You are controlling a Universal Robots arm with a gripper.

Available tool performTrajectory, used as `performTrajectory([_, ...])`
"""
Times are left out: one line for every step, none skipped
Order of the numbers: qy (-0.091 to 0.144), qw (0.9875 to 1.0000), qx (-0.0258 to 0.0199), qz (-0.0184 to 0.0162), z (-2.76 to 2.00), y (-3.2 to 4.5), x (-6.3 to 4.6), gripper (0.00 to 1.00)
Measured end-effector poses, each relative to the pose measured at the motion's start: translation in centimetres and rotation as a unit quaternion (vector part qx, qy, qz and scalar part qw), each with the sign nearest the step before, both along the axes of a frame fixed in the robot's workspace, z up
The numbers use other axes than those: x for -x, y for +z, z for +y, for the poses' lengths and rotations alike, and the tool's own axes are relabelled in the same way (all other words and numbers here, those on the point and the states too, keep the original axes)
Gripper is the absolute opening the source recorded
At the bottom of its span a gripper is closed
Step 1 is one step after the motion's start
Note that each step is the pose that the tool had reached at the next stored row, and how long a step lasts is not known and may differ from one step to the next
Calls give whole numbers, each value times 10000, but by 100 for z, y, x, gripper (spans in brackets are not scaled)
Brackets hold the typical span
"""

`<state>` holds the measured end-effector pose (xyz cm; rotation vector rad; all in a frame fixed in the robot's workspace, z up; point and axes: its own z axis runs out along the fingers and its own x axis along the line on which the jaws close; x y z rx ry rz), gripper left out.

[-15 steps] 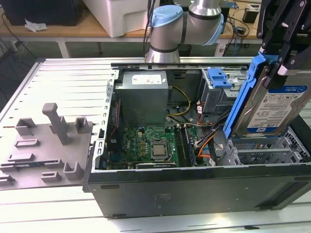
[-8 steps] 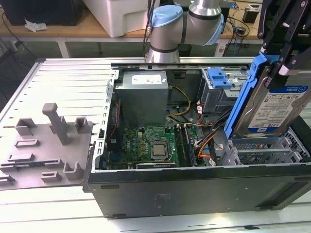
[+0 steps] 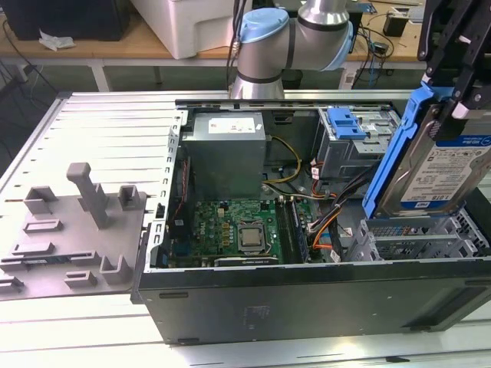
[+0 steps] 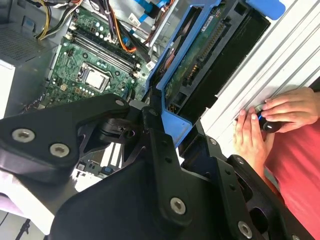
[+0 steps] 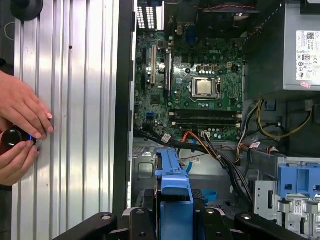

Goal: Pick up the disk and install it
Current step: 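Insert the disk into the insertion slot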

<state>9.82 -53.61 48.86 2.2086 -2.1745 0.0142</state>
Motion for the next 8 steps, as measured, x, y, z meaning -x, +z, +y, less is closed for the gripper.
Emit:
performTrajectory([0,10000,0,0,0,0,-14,37])
performTrajectory([0,10000,0,-1,0,0,-34,37])
performTrajectory([1,10000,0,-1,1,0,-55,37])
performTrajectory([0,10000,0,-3,1,0,-62,37])
performTrajectory([0,10000,0,-3,1,0,-67,37])
performTrajectory([1,10000,0,-4,1,0,-74,37])
performTrajectory([0,10000,0,-6,4,0,-84,37])
performTrajectory([0,10000,0,-6,7,0,-88,37])
